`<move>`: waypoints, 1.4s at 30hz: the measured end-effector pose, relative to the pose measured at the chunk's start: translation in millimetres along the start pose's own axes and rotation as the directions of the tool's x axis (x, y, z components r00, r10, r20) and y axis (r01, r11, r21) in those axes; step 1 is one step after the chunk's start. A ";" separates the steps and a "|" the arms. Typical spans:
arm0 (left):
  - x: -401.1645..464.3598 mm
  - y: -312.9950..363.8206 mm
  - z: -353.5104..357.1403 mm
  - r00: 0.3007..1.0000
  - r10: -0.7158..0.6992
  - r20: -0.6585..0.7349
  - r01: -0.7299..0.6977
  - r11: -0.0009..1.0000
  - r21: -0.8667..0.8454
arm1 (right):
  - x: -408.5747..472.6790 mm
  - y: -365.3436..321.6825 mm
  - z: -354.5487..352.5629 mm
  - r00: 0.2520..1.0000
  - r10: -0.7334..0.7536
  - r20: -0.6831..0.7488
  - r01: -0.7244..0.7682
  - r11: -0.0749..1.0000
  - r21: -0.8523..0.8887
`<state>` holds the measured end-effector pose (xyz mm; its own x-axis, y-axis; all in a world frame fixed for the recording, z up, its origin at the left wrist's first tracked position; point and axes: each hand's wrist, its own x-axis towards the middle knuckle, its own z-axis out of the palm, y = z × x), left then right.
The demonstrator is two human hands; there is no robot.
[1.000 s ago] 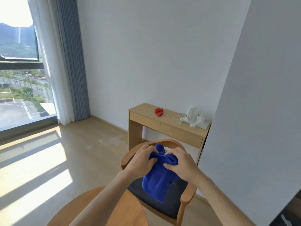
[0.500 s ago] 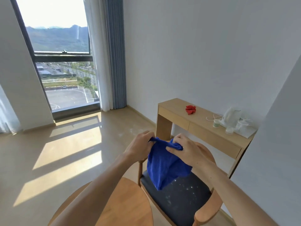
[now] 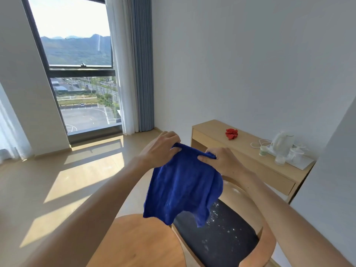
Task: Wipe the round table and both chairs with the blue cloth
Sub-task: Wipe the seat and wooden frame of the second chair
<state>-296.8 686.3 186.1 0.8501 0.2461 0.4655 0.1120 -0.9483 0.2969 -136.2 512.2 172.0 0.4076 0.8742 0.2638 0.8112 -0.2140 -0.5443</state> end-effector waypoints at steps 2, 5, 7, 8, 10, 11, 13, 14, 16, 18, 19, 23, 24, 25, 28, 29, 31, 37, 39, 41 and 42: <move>-2.8 -10.5 -5.1 1.000 -0.003 -0.030 0.003 1.000 0.007 | 0.7 0.6 0.6 0.998 0.033 0.052 -0.035 0.999 0.035; -10.4 -20.0 -14.8 0.993 -0.096 -0.062 0.093 0.994 -0.051 | -3.6 2.2 -0.4 0.977 0.030 0.212 -0.060 0.989 0.133; -12.4 -24.5 -20.4 0.987 -0.158 -0.024 0.156 0.986 -0.060 | -4.8 8.1 1.1 0.954 0.034 0.299 -0.082 0.985 0.150; -12.2 -26.1 -22.3 0.986 -0.165 0.004 0.165 0.985 -0.049 | -5.3 10.1 1.7 0.950 0.036 0.310 -0.084 0.986 0.144; -11.4 -28.6 -25.0 0.988 -0.148 0.052 0.150 0.988 -0.025 | -4.0 13.6 0.0 0.954 0.034 0.298 -0.074 0.990 0.123; -11.6 -30.2 -26.2 0.987 -0.142 0.074 0.143 0.990 -0.011 | -3.3 14.9 -1.9 0.955 0.035 0.295 -0.071 0.991 0.111; -13.8 -35.5 -28.4 0.986 -0.136 0.101 0.135 0.991 0.018 | -1.6 17.0 -6.7 0.958 0.035 0.286 -0.061 0.995 0.084; -15.7 -39.3 -28.3 0.985 -0.134 0.106 0.132 0.991 0.025 | -0.4 19.2 -8.9 0.961 0.036 0.275 -0.058 0.995 0.075; -19.9 -44.8 -26.3 0.986 -0.131 0.107 0.128 0.991 0.027 | 0.7 24.3 -11.9 0.962 0.050 0.269 -0.065 0.997 0.047; -22.5 -48.6 -20.8 0.985 -0.135 0.111 0.135 0.991 0.011 | 0.0 28.0 -13.1 0.957 0.060 0.284 -0.074 0.997 0.038; -23.6 -49.6 -17.3 0.982 -0.149 0.115 0.150 0.989 -0.001 | -1.1 29.0 -13.0 0.955 0.060 0.289 -0.073 0.997 0.037; -26.0 -46.9 -7.2 0.966 -0.226 0.123 0.229 0.973 -0.014 | -5.6 38.2 -14.7 0.969 0.067 0.238 -0.067 0.998 -0.010; -27.1 -45.6 -5.1 0.963 -0.238 0.125 0.241 0.970 -0.014 | -7.6 41.4 -14.6 0.969 0.073 0.234 -0.069 0.997 -0.024; -26.8 -44.1 -4.9 0.963 -0.240 0.125 0.243 0.970 -0.011 | -9.1 41.8 -16.0 0.969 0.084 0.232 -0.078 0.996 -0.036; -25.1 -44.3 -4.8 0.963 -0.213 0.166 0.209 0.977 0.046 | -14.6 44.0 -19.0 0.972 0.105 0.212 -0.089 0.993 -0.081; -24.8 -45.1 -4.6 0.962 -0.204 0.182 0.196 0.979 0.062 | -17.0 43.7 -20.8 0.973 0.109 0.205 -0.093 0.992 -0.086; -26.0 -47.2 -3.3 0.961 -0.189 0.204 0.178 0.981 0.071 | -22.3 45.3 -24.4 0.972 0.122 0.199 -0.114 0.992 -0.050; -27.6 -47.7 -5.8 0.952 -0.187 0.241 0.176 0.982 0.065 | -32.4 55.8 -31.9 0.964 0.174 0.200 -0.167 0.985 -0.054; -28.1 -45.4 -5.4 0.938 -0.234 0.255 0.227 0.972 0.059 | -34.9 54.3 -30.4 0.969 0.208 0.131 -0.197 0.976 -0.087; -28.0 -40.8 0.5 0.912 -0.320 0.257 0.318 0.947 0.051 | -35.1 50.6 -25.3 0.970 0.236 0.063 -0.228 0.967 -0.116; -27.7 -38.1 5.8 0.891 -0.377 0.253 0.383 0.923 0.027 | -33.9 48.9 -21.5 0.967 0.253 0.040 -0.245 0.960 -0.138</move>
<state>-321.7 714.4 157.1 0.8452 0.5264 0.0922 0.4431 -0.7867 0.4298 -101.3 462.7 153.6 0.5823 0.8085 0.0856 0.7363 -0.4797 -0.4772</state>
